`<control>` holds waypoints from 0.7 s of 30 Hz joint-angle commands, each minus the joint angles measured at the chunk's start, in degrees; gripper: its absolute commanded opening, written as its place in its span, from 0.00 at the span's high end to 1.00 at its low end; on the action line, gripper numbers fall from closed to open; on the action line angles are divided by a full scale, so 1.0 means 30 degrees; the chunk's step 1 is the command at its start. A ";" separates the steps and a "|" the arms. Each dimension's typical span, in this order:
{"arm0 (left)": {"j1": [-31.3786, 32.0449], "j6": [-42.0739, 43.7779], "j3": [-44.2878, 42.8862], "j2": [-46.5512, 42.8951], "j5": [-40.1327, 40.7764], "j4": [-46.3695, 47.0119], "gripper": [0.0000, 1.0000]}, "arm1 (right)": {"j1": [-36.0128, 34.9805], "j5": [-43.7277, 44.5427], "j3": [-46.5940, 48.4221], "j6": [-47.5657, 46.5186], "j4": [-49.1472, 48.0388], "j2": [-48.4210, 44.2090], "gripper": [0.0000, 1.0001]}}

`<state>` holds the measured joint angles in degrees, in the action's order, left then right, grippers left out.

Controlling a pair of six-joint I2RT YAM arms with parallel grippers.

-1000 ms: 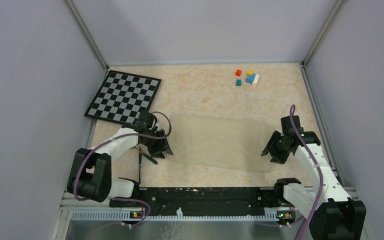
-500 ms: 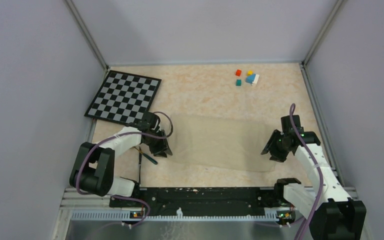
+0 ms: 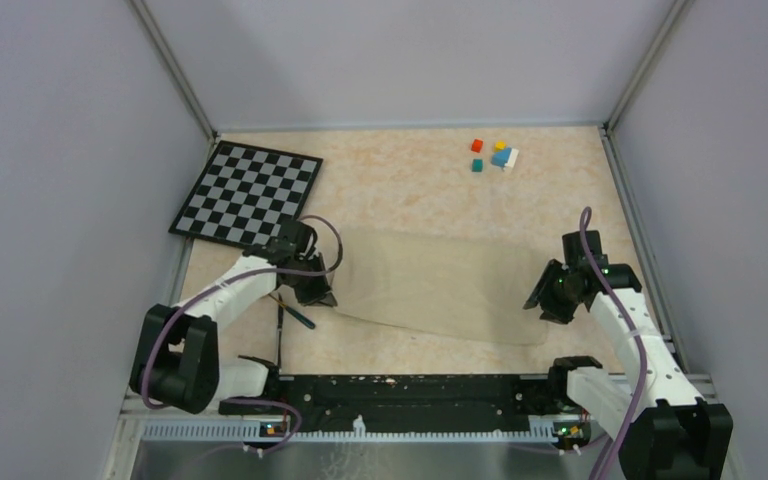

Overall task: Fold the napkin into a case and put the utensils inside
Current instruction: Smooth out the rectangle-folded napkin at the center of the board.

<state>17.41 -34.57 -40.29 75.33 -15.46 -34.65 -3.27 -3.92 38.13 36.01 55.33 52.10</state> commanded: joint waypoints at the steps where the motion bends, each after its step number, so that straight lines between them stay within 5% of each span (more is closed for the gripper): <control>1: 0.0086 0.0156 -0.0725 -0.0892 0.0659 -0.1163 0.97 | -0.0171 0.0361 -0.0082 -0.0150 -0.0236 -0.0278 0.58; 21: 0.0080 -0.0627 -0.0363 0.0684 0.1849 -0.0405 1.00 | -0.0229 -0.0525 -0.0521 0.0053 -0.3163 0.1786 0.57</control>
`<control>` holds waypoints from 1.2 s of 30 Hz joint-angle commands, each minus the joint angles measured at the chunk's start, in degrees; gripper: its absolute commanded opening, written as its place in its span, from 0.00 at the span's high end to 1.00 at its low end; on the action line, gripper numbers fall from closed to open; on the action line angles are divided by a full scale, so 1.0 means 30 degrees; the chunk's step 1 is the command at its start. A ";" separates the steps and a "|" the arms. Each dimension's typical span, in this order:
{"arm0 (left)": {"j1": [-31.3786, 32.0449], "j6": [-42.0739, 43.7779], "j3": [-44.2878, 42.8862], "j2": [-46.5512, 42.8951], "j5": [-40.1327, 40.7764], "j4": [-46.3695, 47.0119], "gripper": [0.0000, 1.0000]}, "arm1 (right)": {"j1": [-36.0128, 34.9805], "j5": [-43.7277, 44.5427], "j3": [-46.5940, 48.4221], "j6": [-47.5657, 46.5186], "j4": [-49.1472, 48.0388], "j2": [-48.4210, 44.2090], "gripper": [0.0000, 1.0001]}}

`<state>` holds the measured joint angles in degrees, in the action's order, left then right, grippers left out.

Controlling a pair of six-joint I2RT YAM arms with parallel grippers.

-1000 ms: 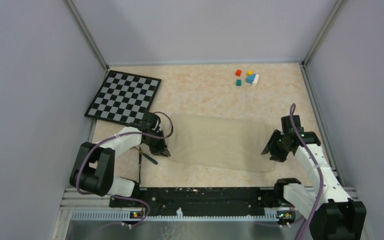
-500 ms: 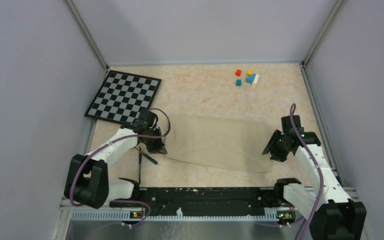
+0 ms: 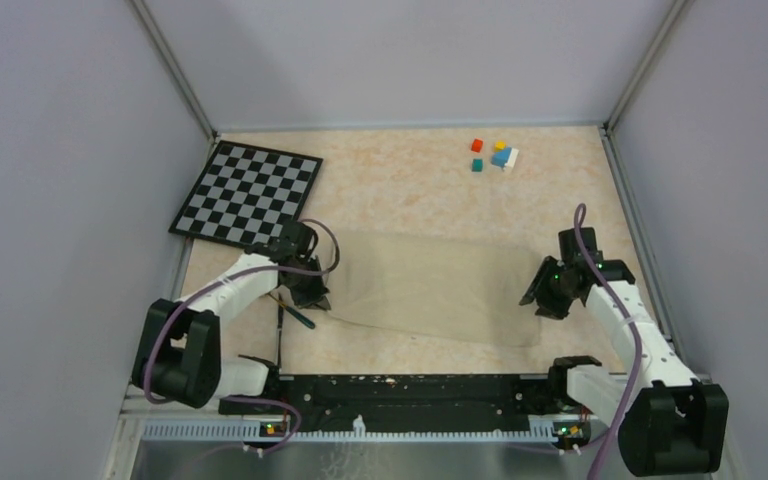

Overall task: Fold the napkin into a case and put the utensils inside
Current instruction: Smooth out the rectangle-folded napkin at the center of the board.

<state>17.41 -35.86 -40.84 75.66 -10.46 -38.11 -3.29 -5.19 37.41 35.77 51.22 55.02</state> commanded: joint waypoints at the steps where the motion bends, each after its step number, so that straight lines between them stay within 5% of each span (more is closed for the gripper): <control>1: 0.0085 -0.0168 -0.0134 0.0893 -0.0117 0.1112 1.00 | -0.0222 0.0173 -0.0256 -0.0038 -0.2288 0.1162 0.57; 12: 0.0219 -0.0483 0.0004 0.4503 -0.1173 0.3894 1.00 | 0.0021 0.0422 -0.1311 0.0805 -0.9252 0.6298 0.59; 19: 0.0812 -0.0662 -0.1113 0.5460 -0.1702 0.3998 1.00 | 0.0975 0.1672 0.2741 -0.2567 -0.8361 1.0503 0.59; 24: 0.0766 0.0043 -0.1995 0.3979 -0.0619 0.2586 1.00 | 0.1293 0.1292 0.4511 -0.3007 -0.4151 0.8207 0.56; 30: 0.0774 0.0197 -0.1905 0.3715 -0.1140 0.2699 1.00 | 0.4227 0.0642 0.2154 -0.0561 -0.1205 0.5123 0.55; 36: 0.0747 0.0205 -0.1372 0.3685 -0.1241 0.3329 1.00 | 0.5016 0.1435 -0.0457 0.0573 -0.1763 0.3793 0.54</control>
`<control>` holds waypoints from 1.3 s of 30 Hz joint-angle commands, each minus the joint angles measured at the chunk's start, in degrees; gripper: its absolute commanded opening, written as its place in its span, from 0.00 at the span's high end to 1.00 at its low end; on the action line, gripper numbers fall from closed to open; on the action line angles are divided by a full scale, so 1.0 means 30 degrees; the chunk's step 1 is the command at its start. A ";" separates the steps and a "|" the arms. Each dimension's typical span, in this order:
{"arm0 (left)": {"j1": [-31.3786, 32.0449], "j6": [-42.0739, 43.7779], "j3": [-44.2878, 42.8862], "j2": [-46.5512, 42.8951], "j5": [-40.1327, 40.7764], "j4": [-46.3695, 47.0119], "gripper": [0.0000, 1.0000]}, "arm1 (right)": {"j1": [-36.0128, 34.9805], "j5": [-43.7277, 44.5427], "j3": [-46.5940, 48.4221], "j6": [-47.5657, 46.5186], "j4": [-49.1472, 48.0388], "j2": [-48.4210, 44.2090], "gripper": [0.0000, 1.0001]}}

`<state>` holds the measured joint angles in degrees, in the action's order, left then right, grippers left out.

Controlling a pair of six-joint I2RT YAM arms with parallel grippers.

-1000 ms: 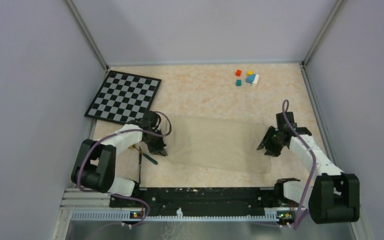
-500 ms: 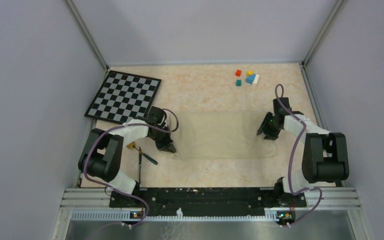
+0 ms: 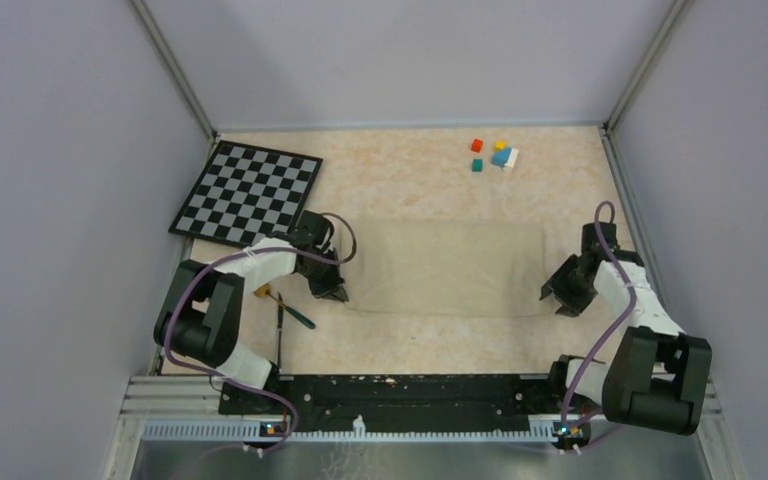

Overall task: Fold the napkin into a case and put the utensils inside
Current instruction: Smooth out the rectangle-folded napkin at the center of the board.

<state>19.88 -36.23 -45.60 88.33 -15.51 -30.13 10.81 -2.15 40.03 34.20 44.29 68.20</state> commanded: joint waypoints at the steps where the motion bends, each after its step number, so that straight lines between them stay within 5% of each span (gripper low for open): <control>1: -0.0069 0.0350 0.0225 -0.0501 0.0338 0.0749 1.00 | 0.0322 0.0585 -0.1486 0.1152 0.0421 -0.0526 0.54; 15: -0.0064 0.0676 0.0003 -0.0159 0.0247 0.0833 1.00 | 0.0323 0.0015 -0.2052 0.0379 -0.2780 0.0767 0.62; 23: -0.0074 0.0727 -0.0565 -0.0914 0.0576 -0.0068 1.00 | 0.0296 -0.0030 -0.1617 0.0341 -0.1905 -0.0559 0.99; 39: -0.0187 0.0853 -0.1108 -0.3153 0.2341 -0.2572 1.00 | -0.0204 -0.1957 -0.0111 0.0173 0.0590 -0.2383 1.00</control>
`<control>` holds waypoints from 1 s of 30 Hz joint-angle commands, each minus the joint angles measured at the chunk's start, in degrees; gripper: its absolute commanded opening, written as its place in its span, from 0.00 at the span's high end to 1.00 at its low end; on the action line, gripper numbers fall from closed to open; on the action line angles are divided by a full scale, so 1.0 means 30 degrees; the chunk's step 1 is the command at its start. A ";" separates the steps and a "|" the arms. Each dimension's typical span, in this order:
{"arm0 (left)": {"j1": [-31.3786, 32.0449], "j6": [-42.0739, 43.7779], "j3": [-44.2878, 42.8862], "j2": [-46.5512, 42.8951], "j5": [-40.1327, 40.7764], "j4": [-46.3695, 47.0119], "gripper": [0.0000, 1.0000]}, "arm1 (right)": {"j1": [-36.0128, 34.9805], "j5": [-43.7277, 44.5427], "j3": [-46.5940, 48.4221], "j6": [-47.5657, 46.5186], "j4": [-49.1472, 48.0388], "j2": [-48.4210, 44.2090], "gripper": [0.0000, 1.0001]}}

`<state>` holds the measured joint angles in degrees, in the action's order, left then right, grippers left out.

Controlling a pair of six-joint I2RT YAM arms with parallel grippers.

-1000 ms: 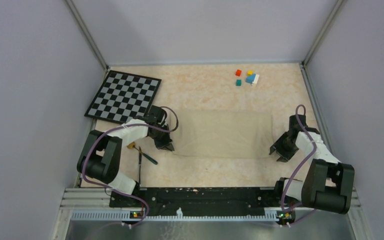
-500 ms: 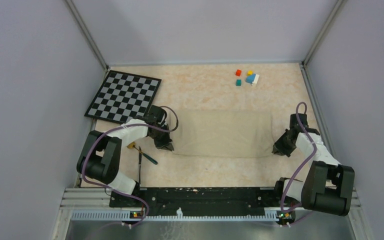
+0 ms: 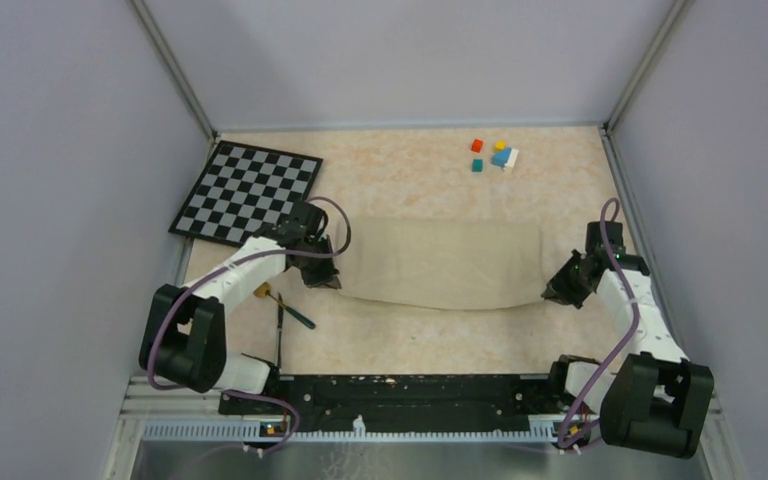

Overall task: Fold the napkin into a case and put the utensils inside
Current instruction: Smooth out the rectangle-folded napkin at the center of the board.

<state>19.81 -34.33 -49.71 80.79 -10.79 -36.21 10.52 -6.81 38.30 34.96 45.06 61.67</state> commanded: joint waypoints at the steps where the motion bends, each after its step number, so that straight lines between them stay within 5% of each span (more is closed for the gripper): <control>1: -0.0185 0.0192 0.0422 -0.0588 0.0719 -0.0487 1.00 | -0.0110 -0.0357 0.0308 -0.0067 0.0182 -0.0134 1.00; 15: -0.0160 0.0017 0.1307 0.1006 0.0236 0.0664 1.00 | -0.0136 -0.0422 -0.0835 0.0514 -0.2163 0.2138 1.00; 30: -0.0163 0.0462 -0.1972 -0.1225 0.0166 -0.2040 1.00 | -0.0252 -0.1876 0.4501 -0.0996 0.0928 0.0669 1.00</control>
<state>19.57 -33.89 -53.41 81.52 -10.61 -39.11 10.24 -10.57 48.29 33.08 44.53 65.69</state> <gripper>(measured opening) 0.006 0.012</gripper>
